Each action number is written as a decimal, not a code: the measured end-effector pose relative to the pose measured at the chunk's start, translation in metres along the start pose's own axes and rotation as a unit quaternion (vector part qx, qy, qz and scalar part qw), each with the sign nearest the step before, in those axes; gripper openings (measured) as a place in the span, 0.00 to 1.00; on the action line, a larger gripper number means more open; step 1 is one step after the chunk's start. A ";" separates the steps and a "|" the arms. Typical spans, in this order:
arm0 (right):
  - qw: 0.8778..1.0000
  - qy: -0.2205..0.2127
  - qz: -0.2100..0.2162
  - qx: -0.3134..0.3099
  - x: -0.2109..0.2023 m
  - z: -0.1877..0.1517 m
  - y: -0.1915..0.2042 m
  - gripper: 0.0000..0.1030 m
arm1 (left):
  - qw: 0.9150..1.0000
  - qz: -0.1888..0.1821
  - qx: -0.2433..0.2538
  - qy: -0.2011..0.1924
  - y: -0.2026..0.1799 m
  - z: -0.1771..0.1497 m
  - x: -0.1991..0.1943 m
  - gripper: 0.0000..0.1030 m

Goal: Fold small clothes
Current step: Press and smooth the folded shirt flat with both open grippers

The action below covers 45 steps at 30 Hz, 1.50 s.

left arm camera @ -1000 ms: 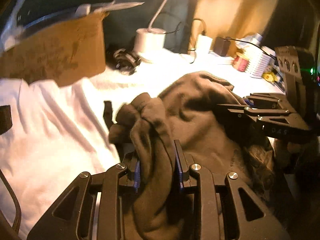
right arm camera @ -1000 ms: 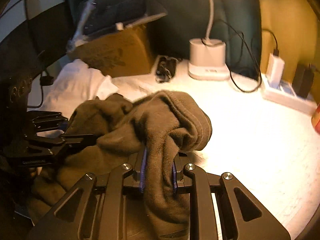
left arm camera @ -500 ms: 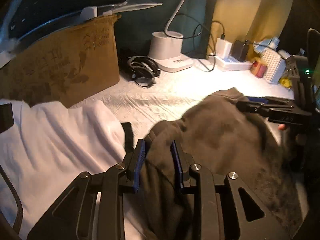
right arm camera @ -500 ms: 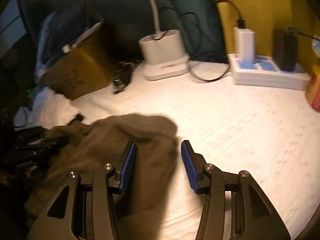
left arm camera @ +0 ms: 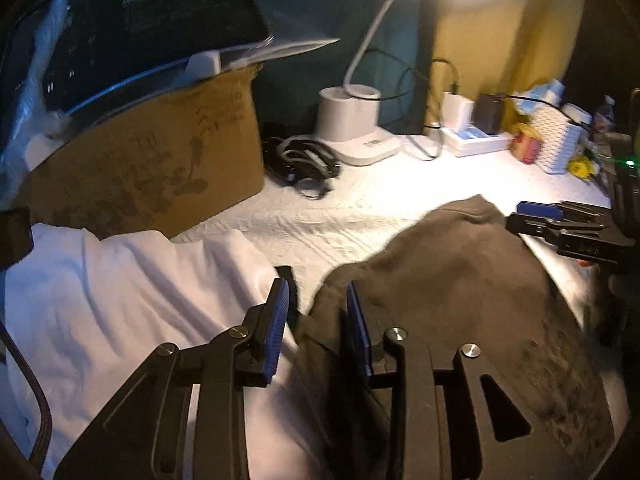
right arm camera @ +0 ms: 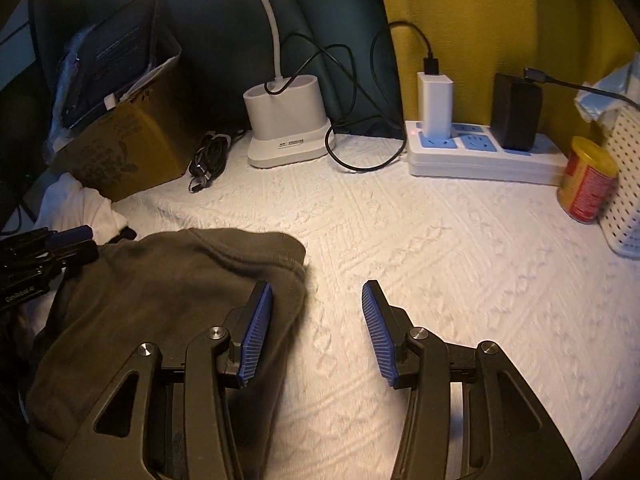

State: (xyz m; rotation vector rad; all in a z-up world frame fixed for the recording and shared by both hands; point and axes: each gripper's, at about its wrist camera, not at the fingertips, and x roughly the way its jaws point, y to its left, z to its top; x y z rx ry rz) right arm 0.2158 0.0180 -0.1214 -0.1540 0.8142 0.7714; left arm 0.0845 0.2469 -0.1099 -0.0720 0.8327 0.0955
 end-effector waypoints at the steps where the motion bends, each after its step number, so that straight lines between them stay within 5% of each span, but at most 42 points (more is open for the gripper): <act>1: 1.000 0.000 0.001 -0.001 -0.003 -0.002 0.000 0.48 | 1.000 -0.009 -0.004 0.001 -0.001 -0.001 -0.004 0.29; 4: 1.000 0.001 0.005 -0.007 -0.012 -0.008 0.005 0.49 | 1.000 -0.026 -0.018 0.002 -0.005 -0.006 -0.017 0.30; 6: 1.000 0.001 0.007 -0.010 -0.016 -0.012 0.011 0.49 | 0.999 -0.027 -0.020 -0.001 -0.010 -0.011 -0.025 0.51; 8: 1.000 0.001 0.009 -0.013 -0.023 -0.017 0.016 0.49 | 0.999 -0.037 -0.027 -0.007 -0.015 -0.019 -0.036 0.61; 24: 0.999 0.014 0.029 -0.027 -0.061 -0.067 0.046 0.49 | 0.997 -0.063 -0.032 0.039 -0.066 -0.085 -0.081 0.61; 29: 0.999 0.029 0.033 -0.031 -0.065 -0.085 0.055 0.49 | 0.997 -0.027 -0.020 0.076 -0.071 -0.108 -0.069 0.61; 45: 0.998 0.044 0.027 -0.032 -0.082 -0.120 0.066 0.49 | 0.997 0.065 -0.032 0.041 -0.054 -0.125 -0.088 0.57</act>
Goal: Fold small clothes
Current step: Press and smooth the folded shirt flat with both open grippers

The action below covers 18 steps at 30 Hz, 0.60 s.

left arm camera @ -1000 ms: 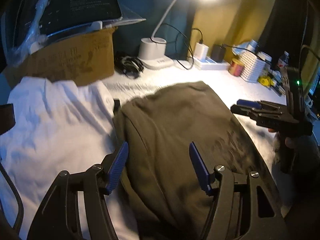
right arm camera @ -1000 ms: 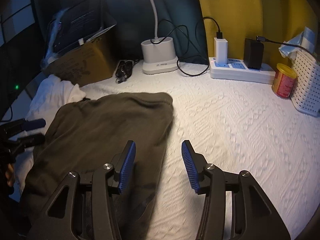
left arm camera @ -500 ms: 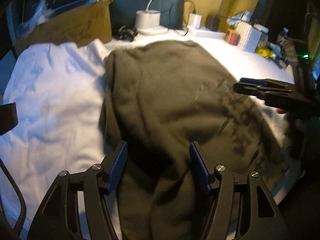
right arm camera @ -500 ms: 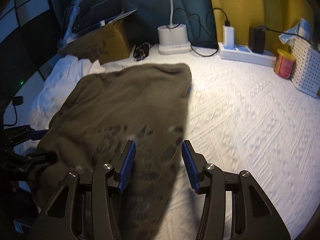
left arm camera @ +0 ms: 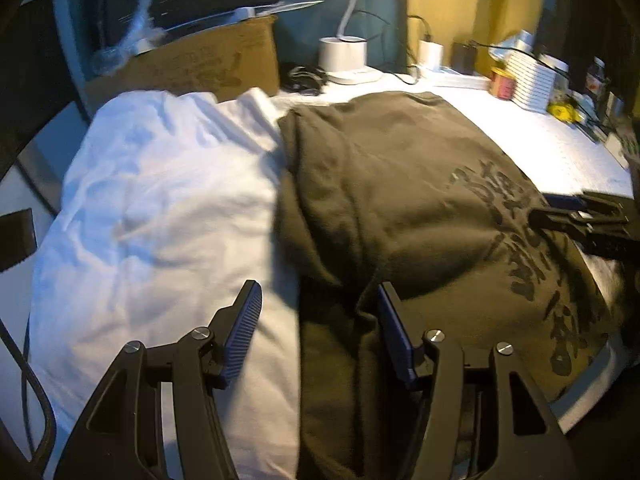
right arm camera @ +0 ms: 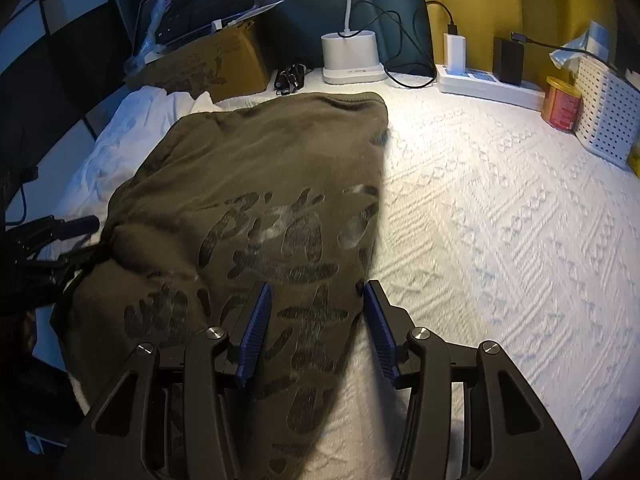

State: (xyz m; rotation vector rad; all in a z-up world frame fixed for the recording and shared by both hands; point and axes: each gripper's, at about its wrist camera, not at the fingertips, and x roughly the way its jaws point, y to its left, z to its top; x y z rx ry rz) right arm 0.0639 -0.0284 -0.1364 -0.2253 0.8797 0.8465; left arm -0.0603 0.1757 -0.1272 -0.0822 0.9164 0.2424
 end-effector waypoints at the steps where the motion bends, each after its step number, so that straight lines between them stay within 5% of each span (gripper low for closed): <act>1: 1.000 0.000 0.000 0.000 -0.001 -0.001 0.001 0.49 | 1.000 0.002 -0.008 -0.001 0.002 0.000 -0.001 0.57; 8: 1.000 0.000 -0.001 -0.002 -0.005 -0.006 0.006 0.49 | 0.994 -0.099 -0.030 -0.042 -0.018 0.006 -0.028 0.58; 18: 1.000 0.001 -0.001 0.002 -0.011 -0.018 0.008 0.49 | 0.995 -0.100 0.025 0.008 -0.057 -0.012 -0.002 0.61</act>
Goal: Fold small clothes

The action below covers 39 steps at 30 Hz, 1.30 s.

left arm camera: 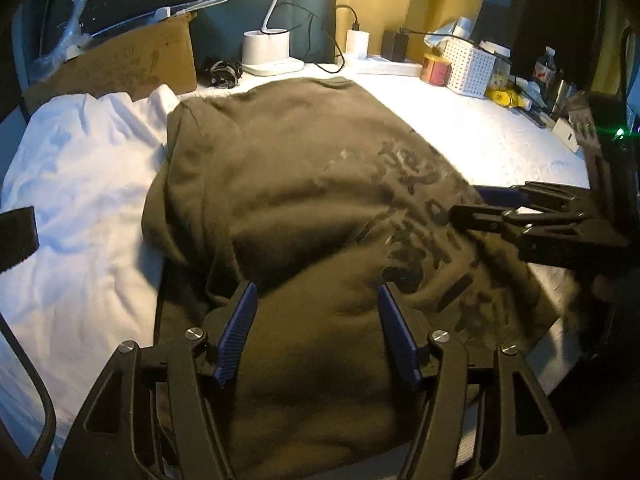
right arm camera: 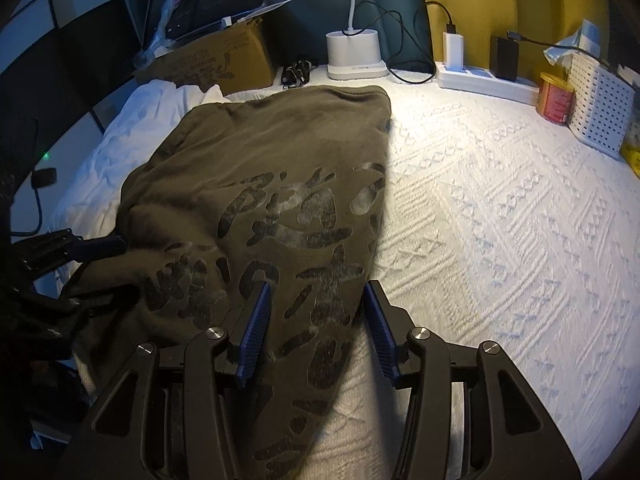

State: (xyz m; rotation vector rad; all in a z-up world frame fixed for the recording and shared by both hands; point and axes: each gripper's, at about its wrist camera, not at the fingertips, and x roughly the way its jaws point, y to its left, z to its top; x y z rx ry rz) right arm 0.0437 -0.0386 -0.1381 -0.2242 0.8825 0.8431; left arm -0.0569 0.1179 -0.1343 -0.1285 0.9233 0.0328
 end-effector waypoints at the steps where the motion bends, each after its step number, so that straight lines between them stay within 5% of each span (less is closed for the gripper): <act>1: 1.000 0.000 0.000 -0.001 -0.001 -0.001 0.001 0.49 | 1.000 0.000 -0.002 -0.001 0.000 -0.001 -0.001 0.61; 12: 1.000 0.008 0.022 -0.015 -0.014 -0.018 0.007 0.49 | 0.999 0.017 -0.048 0.004 0.025 -0.017 -0.012 0.70; 18: 0.999 0.013 0.036 -0.034 -0.020 -0.029 0.021 0.49 | 0.999 0.031 -0.034 -0.009 0.019 -0.020 -0.023 0.70; 20: 0.998 0.014 0.036 -0.042 -0.021 -0.032 0.025 0.29 | 0.999 0.032 -0.035 -0.014 0.020 -0.020 -0.026 0.70; 21: 0.998 0.015 0.035 -0.044 -0.022 -0.033 0.026 0.28 | 0.999 0.032 -0.035 -0.016 0.020 -0.021 -0.027 0.70; 34: 0.999 0.010 0.031 -0.024 -0.029 -0.045 0.031 0.26 | 0.999 0.048 -0.010 0.016 0.022 -0.034 -0.024 0.70; 39: 0.999 0.013 0.043 -0.012 -0.036 -0.051 0.027 0.28 | 0.999 0.029 -0.012 -0.023 0.015 -0.028 -0.043 0.71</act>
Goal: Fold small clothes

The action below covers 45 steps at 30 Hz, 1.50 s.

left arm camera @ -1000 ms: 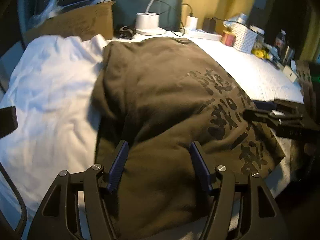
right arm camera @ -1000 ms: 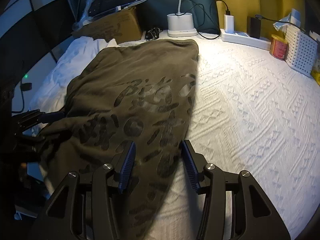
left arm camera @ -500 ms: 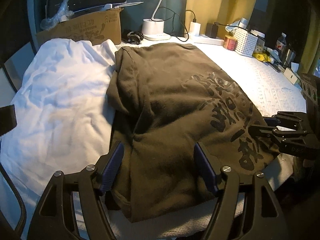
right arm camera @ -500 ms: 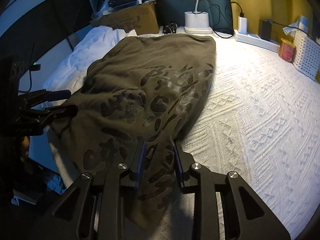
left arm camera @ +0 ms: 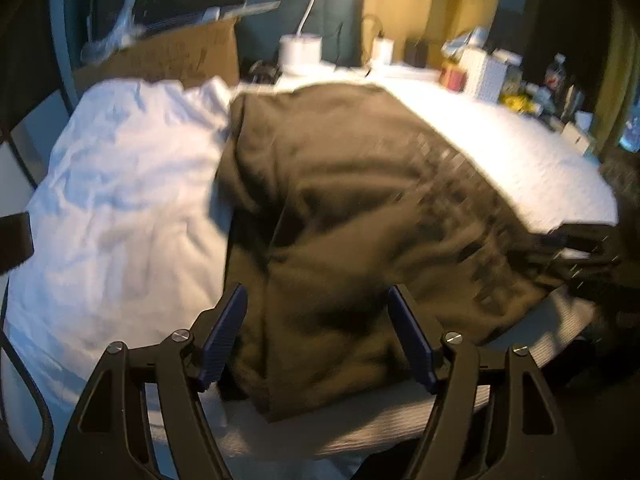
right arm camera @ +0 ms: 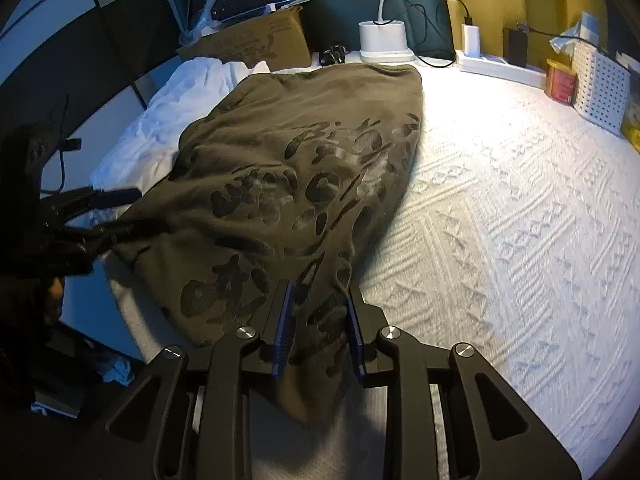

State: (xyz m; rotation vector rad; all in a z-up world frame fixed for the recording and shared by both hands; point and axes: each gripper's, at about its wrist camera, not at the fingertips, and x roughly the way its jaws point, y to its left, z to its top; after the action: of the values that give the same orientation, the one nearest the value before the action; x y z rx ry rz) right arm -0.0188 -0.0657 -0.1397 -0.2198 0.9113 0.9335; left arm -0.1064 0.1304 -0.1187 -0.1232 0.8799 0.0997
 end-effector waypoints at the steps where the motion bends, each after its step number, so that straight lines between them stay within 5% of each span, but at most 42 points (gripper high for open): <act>1: 1.000 0.002 0.004 0.000 -0.002 0.000 -0.001 0.30 | 1.000 -0.006 0.004 -0.013 -0.005 0.004 -0.005 0.71; 3: 1.000 0.001 0.006 0.000 -0.005 -0.001 -0.002 0.41 | 0.999 -0.012 0.015 -0.025 -0.015 0.010 -0.010 0.71; 5: 1.000 -0.011 0.003 0.003 -0.011 -0.002 -0.004 0.66 | 0.999 -0.009 0.022 -0.032 -0.024 0.016 -0.010 0.73; 6: 1.000 -0.018 0.003 0.004 -0.015 -0.001 -0.006 0.67 | 0.999 -0.009 0.023 -0.031 -0.026 0.018 -0.009 0.77; 21: 0.997 -0.049 -0.035 0.048 -0.054 0.007 -0.062 0.68 | 0.997 -0.020 0.061 -0.044 -0.088 0.057 0.011 0.81; 26: 0.995 -0.061 -0.049 0.064 -0.068 0.009 -0.084 0.68 | 0.996 -0.038 0.066 -0.056 -0.108 0.070 0.014 0.90; 45: 0.980 -0.131 -0.119 0.091 -0.141 0.029 -0.139 0.68 | 0.990 -0.038 0.066 -0.118 -0.145 0.124 0.000 0.90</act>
State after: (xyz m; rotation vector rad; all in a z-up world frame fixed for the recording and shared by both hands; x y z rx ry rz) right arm 0.0670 -0.2187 -0.0433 -0.0453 0.7032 0.6362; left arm 0.0079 0.0051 -0.0303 -0.0194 0.6432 -0.0160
